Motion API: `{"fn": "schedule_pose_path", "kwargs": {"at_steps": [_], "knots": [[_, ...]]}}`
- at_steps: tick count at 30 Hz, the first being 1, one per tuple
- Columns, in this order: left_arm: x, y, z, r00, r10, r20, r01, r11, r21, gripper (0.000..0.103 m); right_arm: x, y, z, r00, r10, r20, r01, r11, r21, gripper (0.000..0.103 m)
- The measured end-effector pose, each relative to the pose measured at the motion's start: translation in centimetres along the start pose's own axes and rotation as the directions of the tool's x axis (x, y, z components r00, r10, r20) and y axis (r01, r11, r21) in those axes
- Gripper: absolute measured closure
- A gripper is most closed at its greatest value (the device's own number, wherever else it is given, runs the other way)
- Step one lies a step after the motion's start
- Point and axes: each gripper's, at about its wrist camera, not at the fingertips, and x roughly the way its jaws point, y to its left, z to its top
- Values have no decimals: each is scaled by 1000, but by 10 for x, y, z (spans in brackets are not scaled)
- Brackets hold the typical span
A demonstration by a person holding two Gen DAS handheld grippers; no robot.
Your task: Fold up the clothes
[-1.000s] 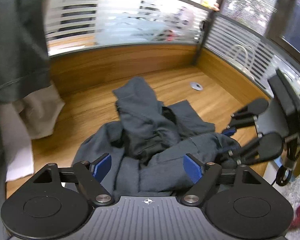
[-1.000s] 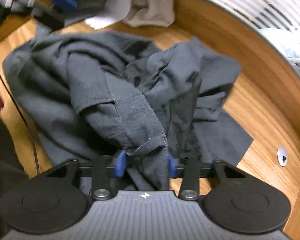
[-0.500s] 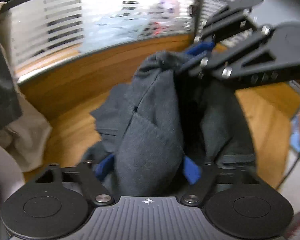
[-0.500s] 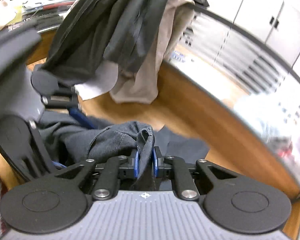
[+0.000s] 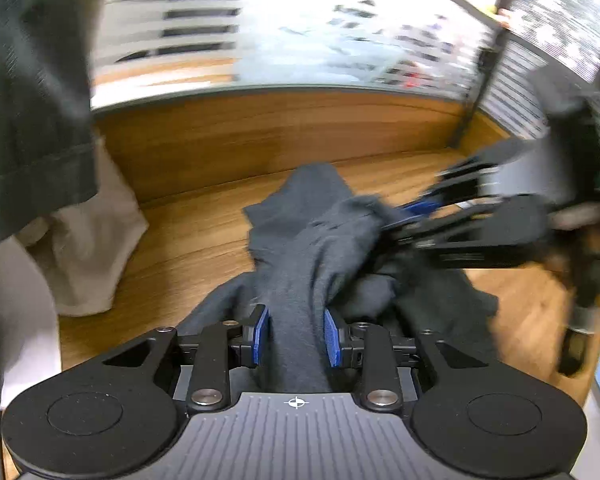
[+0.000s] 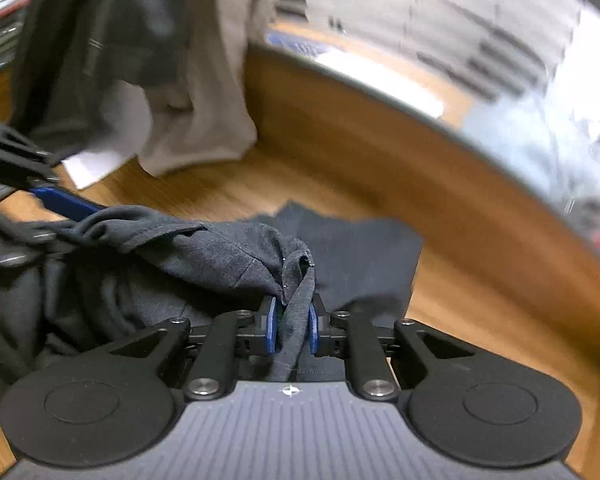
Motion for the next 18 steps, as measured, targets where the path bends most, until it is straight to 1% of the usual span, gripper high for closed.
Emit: {"fn": "schedule_pose_path", "kwargs": {"at_steps": [2,3,4,5,6,7,10,14,17,18], "knots": [[-12,-8,-5,999,-43,14,42,998,47,69,15,-6,-6,1000,9,-26,-8,999,43,84],[-18,-11,-7,997,-70,14,69,995,66,65,22,-9,-9,999,16,-38,-14,998,63,83],[-24,-14,-9,995,-98,12,96,992,86,58,27,-13,-12,999,25,-45,-21,996,86,82],[-27,-18,-11,992,-123,2,122,986,110,54,32,-16,-15,998,34,-50,-29,994,110,80],[-30,-22,-13,989,-148,-10,148,980,134,48,36,-19,-17,998,44,-51,-37,991,130,79],[-33,-26,-15,985,-172,-22,174,972,157,44,40,-22,-19,997,53,-51,-45,988,150,78],[-31,-40,-24,976,-205,-79,218,949,227,42,45,-25,-22,996,70,-50,-59,980,191,78],[-14,-48,-35,966,-211,-152,243,941,234,41,47,-27,-21,996,80,-50,-68,976,205,76],[2,-53,-42,967,-174,-186,220,937,271,34,46,-30,-22,994,94,-48,-81,971,224,75],[8,-55,-45,971,-147,-187,199,935,294,29,45,-31,-24,994,97,-46,-83,969,232,73]]}}
